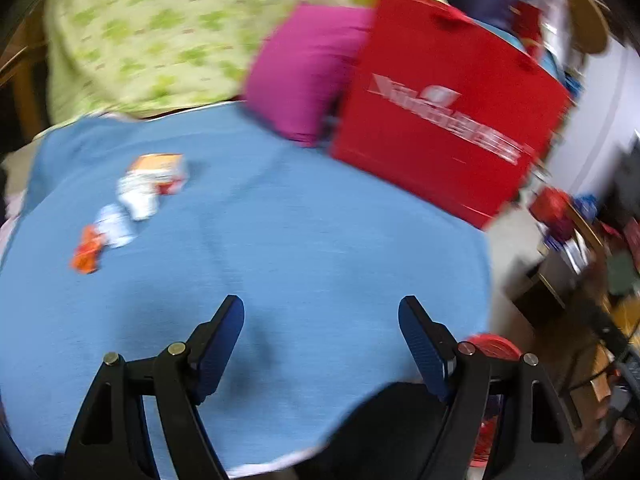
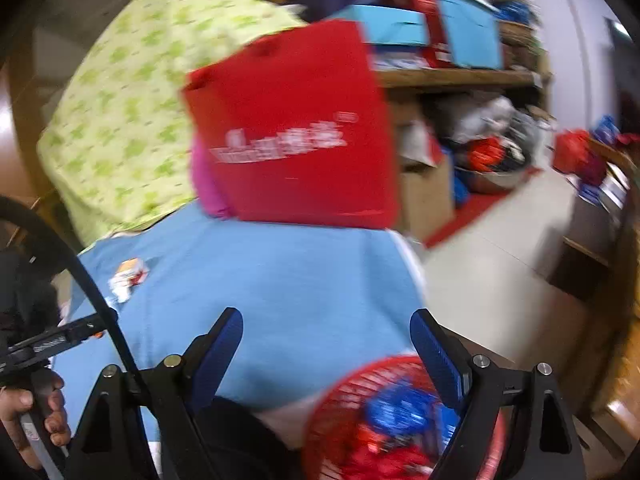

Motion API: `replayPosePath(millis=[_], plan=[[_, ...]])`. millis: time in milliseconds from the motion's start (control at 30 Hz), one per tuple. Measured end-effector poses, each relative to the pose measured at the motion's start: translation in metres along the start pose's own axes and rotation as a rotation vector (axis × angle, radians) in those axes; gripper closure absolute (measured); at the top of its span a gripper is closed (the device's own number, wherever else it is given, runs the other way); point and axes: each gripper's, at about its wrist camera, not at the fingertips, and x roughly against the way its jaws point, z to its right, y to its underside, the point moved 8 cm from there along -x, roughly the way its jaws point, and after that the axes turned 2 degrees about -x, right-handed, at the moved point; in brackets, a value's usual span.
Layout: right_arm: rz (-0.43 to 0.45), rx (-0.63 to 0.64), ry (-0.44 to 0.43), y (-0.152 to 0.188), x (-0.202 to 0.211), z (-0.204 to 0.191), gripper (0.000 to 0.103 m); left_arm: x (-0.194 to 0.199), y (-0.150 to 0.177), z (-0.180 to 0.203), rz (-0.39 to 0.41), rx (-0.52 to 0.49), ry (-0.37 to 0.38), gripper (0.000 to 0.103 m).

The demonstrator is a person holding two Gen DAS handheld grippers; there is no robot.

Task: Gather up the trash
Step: 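Move both tools back over the blanket toward the remaining trash, then grasp the orange snack bag tied with red mesh with the left tool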

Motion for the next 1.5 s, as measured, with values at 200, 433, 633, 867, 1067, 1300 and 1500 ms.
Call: replayPosePath(millis=[200,433,633,867,1067,1300,1500], plan=[[-0.025,0.117,-0.134,-0.004,-0.032,-0.101,0.015,0.004,0.003,-0.113,0.014,0.141,-0.130,0.022],[-0.089,0.207,-0.263,0.013,-0.077,-0.200,0.015,-0.021,0.016,-0.233,-0.037,0.283,-0.284,0.022],[-0.174,0.283,-0.290,0.032,-0.131,-0.257,0.015,-0.057,0.020,-0.273,-0.084,0.319,-0.313,0.022],[-0.240,0.283,-0.310,0.048,-0.188,-0.286,0.015,-0.087,0.019,-0.291,-0.119,0.309,-0.337,0.022],[-0.274,0.263,-0.304,0.059,-0.213,-0.287,0.015,-0.105,0.007,-0.294,-0.130,0.280,-0.339,0.022],[-0.284,0.231,-0.282,0.058,-0.223,-0.275,0.015,-0.122,0.001,-0.296,-0.141,0.274,-0.334,0.022],[-0.279,0.240,-0.265,0.054,-0.223,-0.274,0.015,-0.130,-0.004,-0.287,-0.125,0.226,-0.283,0.067]])
